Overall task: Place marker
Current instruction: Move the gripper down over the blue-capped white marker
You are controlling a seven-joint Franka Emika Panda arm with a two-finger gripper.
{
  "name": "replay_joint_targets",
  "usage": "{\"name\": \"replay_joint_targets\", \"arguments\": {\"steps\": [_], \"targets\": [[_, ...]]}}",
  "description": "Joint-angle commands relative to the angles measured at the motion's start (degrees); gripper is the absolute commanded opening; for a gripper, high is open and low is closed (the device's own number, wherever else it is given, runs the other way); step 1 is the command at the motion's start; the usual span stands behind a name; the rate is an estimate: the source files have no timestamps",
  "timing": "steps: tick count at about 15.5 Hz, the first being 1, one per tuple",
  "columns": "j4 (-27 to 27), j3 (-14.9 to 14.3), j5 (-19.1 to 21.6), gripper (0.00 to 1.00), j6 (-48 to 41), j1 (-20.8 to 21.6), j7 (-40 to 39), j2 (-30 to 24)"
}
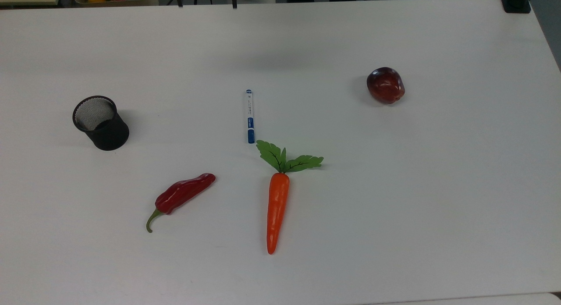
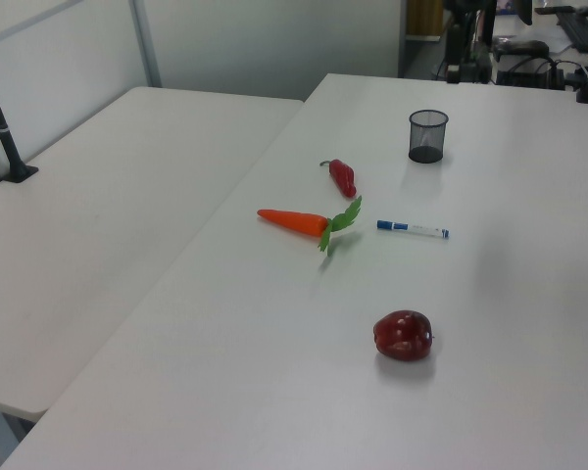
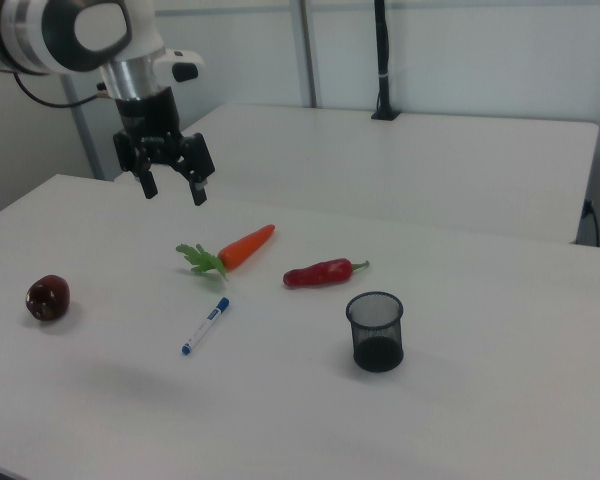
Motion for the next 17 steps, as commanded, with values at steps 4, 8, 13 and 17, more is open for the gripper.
{"name": "replay_joint_targets", "arguments": {"steps": [4, 8, 13, 17], "targets": [[-6.1, 0.0, 1.0, 1.00, 10.5, 2.7, 0.9, 4.8], [-9.7, 0.0, 0.9, 1.00, 17.8, 3.9, 1.8, 9.0], [-10.2, -0.1, 0.0, 1.00, 22.9, 5.3, 7.1, 14.5], [-10.2, -0.1, -0.2, 1.00, 26.4, 5.4, 7.5, 18.6]]}}
